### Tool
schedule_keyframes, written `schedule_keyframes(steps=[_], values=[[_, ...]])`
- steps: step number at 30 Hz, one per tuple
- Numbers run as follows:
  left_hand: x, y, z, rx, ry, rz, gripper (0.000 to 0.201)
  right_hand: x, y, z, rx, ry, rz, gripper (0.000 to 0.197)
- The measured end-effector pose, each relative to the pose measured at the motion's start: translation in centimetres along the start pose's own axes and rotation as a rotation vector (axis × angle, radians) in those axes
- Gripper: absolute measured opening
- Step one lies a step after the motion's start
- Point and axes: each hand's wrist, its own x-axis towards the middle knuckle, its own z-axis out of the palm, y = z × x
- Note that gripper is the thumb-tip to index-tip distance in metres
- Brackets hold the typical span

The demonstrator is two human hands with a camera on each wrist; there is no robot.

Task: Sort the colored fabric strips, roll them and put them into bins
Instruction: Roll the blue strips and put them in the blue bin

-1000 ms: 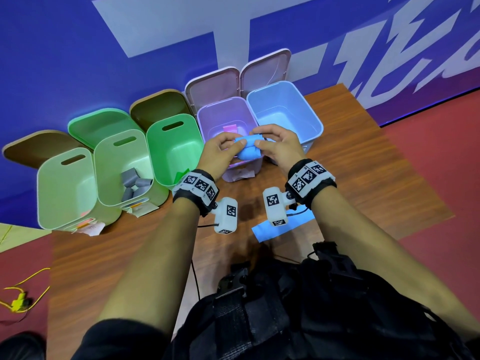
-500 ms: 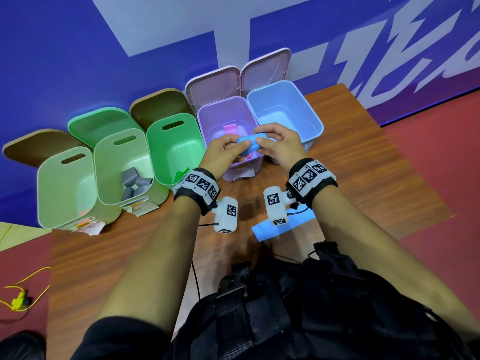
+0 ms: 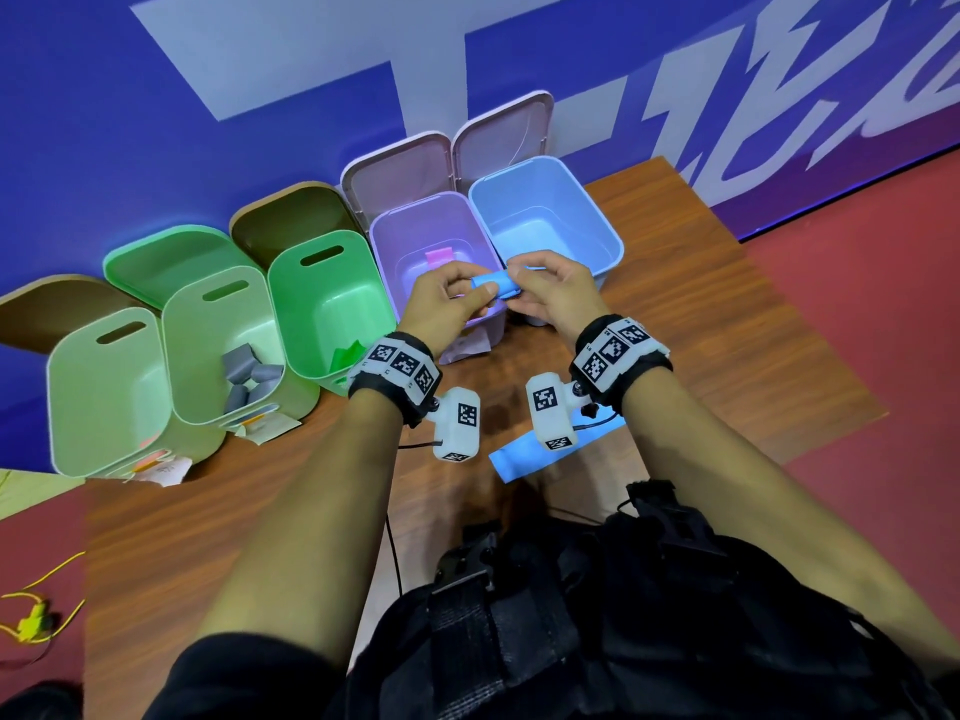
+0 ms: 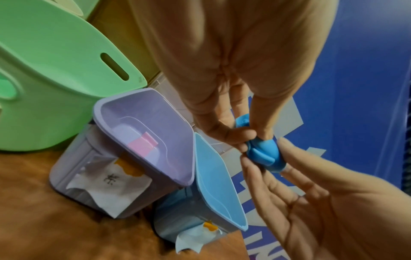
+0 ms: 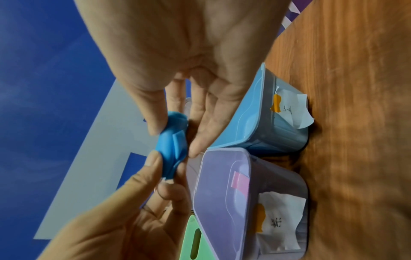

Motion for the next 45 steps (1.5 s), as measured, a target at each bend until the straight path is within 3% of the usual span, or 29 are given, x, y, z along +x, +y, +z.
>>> schedule_keyframes(steps=[7, 18, 24, 35, 45], values=[[0.9, 0.2, 2.3, -0.052, -0.029, -0.061, 0.006, 0.5, -0.4, -2.5, -0.008, 0.024, 0.026, 0.022], [4.4, -0.6, 5.1, 0.126, -0.088, -0.086, 0.006, 3.5, -0.1, -5.5, -0.159, 0.041, 0.02, 0.02], [7.0, -1.1, 7.0, 0.074, -0.003, -0.095, 0.012, 6.6, 0.0, -6.9, -0.242, 0.109, 0.066, 0.017], [10.1, -3.7, 7.1, 0.262, -0.019, -0.169, 0.015, 9.2, 2.3, -7.9, -0.422, 0.105, 0.108, 0.016], [10.5, -4.3, 6.6, 0.24, -0.034, -0.184, 0.014, 9.7, 3.1, -7.5, -0.45, 0.107, 0.227, 0.011]])
